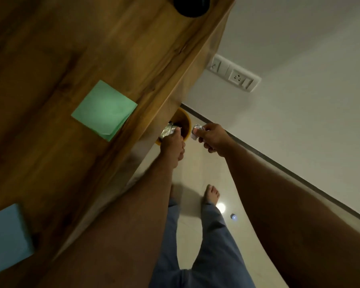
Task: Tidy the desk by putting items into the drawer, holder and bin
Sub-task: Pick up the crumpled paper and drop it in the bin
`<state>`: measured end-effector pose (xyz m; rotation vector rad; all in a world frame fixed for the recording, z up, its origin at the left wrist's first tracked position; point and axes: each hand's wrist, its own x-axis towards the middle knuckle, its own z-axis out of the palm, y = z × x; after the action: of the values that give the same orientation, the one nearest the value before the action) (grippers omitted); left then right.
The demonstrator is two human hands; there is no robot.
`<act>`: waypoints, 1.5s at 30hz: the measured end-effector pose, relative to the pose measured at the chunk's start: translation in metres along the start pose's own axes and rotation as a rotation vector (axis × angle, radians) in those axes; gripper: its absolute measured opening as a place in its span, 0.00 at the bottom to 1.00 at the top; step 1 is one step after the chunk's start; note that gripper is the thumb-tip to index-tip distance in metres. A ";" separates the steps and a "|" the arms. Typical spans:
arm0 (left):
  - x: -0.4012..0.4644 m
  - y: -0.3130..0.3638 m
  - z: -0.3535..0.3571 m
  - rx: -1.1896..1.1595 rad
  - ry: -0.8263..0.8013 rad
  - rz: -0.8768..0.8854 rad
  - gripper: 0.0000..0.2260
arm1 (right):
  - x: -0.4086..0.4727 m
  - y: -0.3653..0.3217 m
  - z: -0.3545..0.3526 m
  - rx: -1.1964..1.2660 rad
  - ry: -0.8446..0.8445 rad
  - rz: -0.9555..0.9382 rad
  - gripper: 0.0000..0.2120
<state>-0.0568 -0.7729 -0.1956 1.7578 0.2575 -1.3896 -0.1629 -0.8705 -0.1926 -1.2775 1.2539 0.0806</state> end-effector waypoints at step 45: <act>0.301 -0.082 0.008 -0.196 0.279 -0.092 0.22 | 0.298 0.171 0.092 0.032 0.066 0.045 0.19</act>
<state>-0.0048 -0.8285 -0.4982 1.7899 0.6116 -1.1360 -0.0956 -0.9064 -0.5402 -1.2331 1.3363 0.0507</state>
